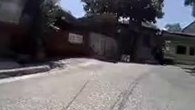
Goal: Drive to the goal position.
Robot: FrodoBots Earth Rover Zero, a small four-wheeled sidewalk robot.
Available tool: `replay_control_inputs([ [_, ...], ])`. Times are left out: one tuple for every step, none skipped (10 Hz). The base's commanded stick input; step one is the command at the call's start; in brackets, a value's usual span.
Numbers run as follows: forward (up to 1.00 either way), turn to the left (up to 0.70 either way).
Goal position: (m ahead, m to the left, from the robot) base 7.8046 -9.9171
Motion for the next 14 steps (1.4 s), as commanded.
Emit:
replay_control_inputs([
  [0.0, -0.85],
  [0.0, -0.85],
  [0.0, -0.85],
  [0.0, -0.85],
  [0.0, -0.68],
  [0.0, 0.0],
  [0.0, 0.0],
  [0.0, 0.0],
  [0.0, 0.0],
  [0.0, 0.0],
  [0.0, 0.0],
  [0.61, 0.0],
  [0.85, 0.0],
  [0.85, 0.0],
])
